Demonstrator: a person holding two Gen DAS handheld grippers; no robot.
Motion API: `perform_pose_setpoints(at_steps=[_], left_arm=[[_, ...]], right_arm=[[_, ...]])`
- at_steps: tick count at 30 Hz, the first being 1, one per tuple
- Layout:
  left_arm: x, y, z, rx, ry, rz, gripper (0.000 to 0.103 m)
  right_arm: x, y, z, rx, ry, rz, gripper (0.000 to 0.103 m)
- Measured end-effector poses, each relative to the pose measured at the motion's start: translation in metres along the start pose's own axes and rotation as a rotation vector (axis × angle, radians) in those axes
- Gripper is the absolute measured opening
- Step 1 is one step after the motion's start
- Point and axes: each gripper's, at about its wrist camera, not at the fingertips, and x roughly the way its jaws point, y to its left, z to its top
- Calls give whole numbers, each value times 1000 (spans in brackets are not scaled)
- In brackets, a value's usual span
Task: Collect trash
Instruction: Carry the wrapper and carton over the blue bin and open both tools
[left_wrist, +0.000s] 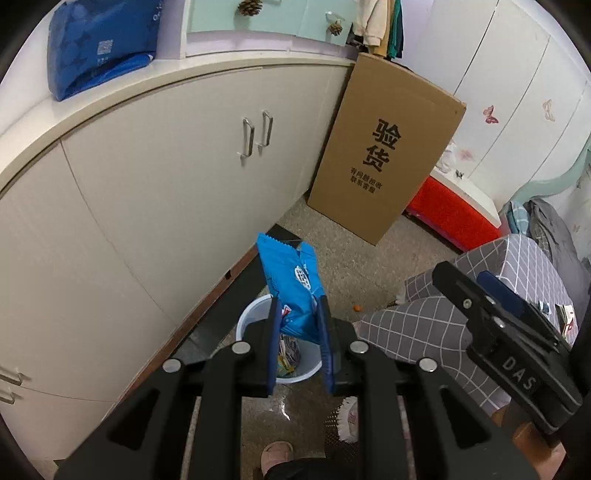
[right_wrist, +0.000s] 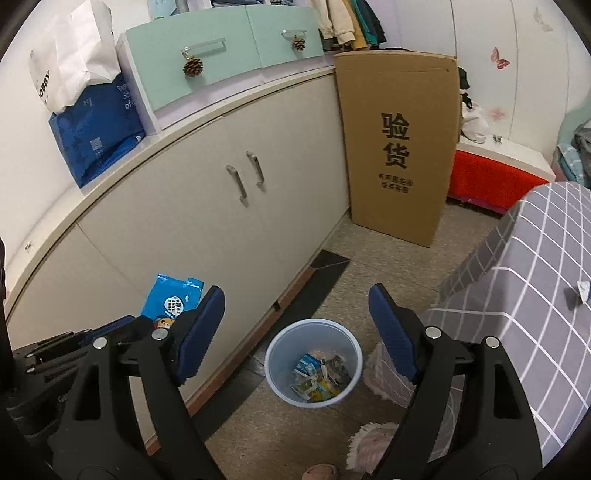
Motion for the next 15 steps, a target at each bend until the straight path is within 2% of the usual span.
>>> perform_pose_setpoints(at_steps=[15], left_arm=[[12, -24, 3, 56, 21, -3, 18]], right_arm=[[-21, -13, 3, 30, -43, -9, 83]])
